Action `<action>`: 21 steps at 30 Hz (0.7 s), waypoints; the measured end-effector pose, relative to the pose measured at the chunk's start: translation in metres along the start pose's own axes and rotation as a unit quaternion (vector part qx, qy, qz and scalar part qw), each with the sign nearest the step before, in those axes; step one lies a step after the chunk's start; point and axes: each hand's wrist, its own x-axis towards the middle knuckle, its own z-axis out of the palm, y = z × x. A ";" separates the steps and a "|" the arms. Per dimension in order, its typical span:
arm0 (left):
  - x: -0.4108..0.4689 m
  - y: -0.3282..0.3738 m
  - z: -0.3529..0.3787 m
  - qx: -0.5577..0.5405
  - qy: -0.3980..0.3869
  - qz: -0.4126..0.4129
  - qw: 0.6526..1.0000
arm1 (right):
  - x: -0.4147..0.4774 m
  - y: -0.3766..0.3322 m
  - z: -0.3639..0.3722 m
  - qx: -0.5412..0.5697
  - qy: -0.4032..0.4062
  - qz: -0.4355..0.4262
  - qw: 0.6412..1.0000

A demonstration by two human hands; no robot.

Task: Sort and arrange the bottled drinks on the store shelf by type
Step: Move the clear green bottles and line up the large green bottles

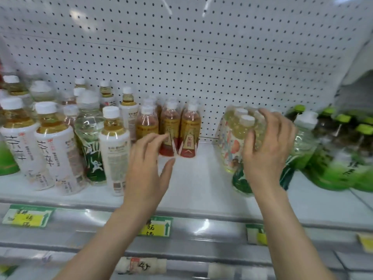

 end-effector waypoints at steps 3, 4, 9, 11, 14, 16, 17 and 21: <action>0.001 0.033 0.044 -0.065 -0.118 -0.014 0.991 | 0.000 0.037 -0.024 -0.054 0.015 0.047 0.997; 0.002 0.044 0.057 -0.089 -0.151 -0.017 0.984 | -0.001 0.049 -0.029 -0.060 0.004 0.077 0.995; 0.006 0.091 0.109 -0.221 -0.260 -0.095 0.935 | -0.010 0.089 -0.038 0.016 -0.134 0.244 0.960; 0.010 0.104 0.122 -0.255 -0.263 -0.120 0.923 | -0.009 0.095 -0.036 0.059 -0.171 0.264 0.947; 0.017 0.115 0.135 -0.253 -0.259 -0.136 0.922 | -0.004 0.100 -0.030 0.086 -0.172 0.267 0.944; 0.020 0.119 0.138 -0.247 -0.255 -0.147 0.923 | -0.002 0.101 -0.026 0.092 -0.174 0.268 0.943; 0.020 0.120 0.137 -0.247 -0.253 -0.150 0.923 | -0.003 0.100 -0.025 0.095 -0.177 0.265 0.943; 0.012 0.114 0.117 -0.265 -0.225 -0.167 0.923 | -0.007 0.088 -0.029 0.118 -0.179 0.245 0.945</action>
